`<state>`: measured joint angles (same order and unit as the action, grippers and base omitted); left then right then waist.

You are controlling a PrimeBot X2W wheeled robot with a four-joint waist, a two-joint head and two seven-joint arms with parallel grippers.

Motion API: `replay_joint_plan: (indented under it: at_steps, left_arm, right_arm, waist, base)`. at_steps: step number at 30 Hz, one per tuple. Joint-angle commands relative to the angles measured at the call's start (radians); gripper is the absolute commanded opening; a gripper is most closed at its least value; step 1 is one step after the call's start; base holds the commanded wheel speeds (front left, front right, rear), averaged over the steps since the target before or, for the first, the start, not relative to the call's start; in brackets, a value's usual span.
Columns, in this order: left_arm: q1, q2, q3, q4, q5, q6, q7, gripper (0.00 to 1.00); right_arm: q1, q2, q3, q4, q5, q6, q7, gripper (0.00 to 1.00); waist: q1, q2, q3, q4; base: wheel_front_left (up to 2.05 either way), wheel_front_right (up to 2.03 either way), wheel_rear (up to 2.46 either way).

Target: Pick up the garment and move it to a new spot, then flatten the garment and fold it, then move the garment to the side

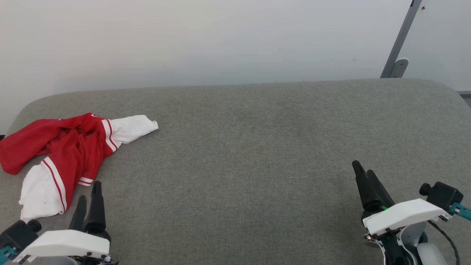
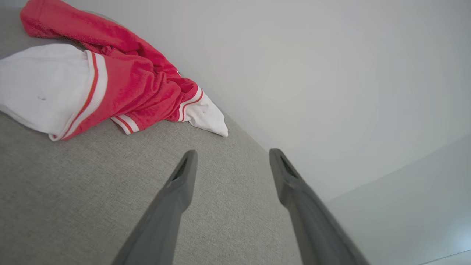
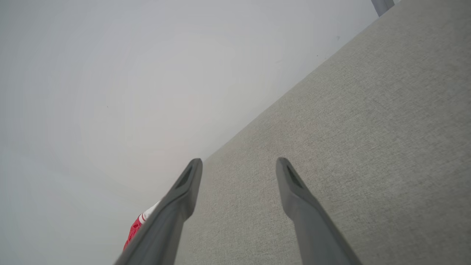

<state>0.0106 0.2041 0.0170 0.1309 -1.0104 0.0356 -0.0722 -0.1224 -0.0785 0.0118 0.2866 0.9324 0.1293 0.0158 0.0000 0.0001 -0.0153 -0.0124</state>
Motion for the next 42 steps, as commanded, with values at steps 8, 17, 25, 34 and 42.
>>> replay_joint_plan:
  at_steps: [8,17,25,34,42]
  left_arm:
    - [0.016,0.020,0.003,-0.038,0.105,0.005,-0.031,1.00]
    - [0.037,0.027,0.011,-0.065,0.210,-0.002,-0.061,1.00]
    - [0.053,0.030,0.016,-0.083,0.287,-0.010,-0.082,1.00]
    - [0.069,0.035,0.021,-0.099,0.369,-0.025,-0.105,1.00]
    - [0.074,0.038,0.025,-0.105,0.425,-0.042,-0.121,1.00]
  right_arm:
    - [-0.025,-0.011,0.018,-0.024,-0.104,0.002,-0.023,1.00]
    - [-0.029,-0.014,0.034,-0.039,-0.211,0.002,-0.041,1.00]
    - [-0.033,-0.015,0.044,-0.047,-0.289,0.002,-0.054,1.00]
    - [-0.034,-0.015,0.051,-0.056,-0.376,0.002,-0.065,1.00]
    - [-0.029,-0.014,0.048,-0.058,-0.444,0.002,-0.077,1.00]
  waist:
    - [0.0000,-0.0001,-0.003,-0.003]
    - [0.0000,-0.0001,-0.006,-0.006]
    - [0.0000,-0.0001,-0.008,-0.009]
    - [0.0000,-0.0001,-0.010,-0.011]
    - [0.0000,-0.0001,-0.011,-0.013]
  base:
    - [0.00,0.00,0.00]
    - [0.00,0.00,0.00]
    - [0.00,0.00,0.00]
    - [0.00,0.00,0.00]
    - [0.00,0.00,0.00]
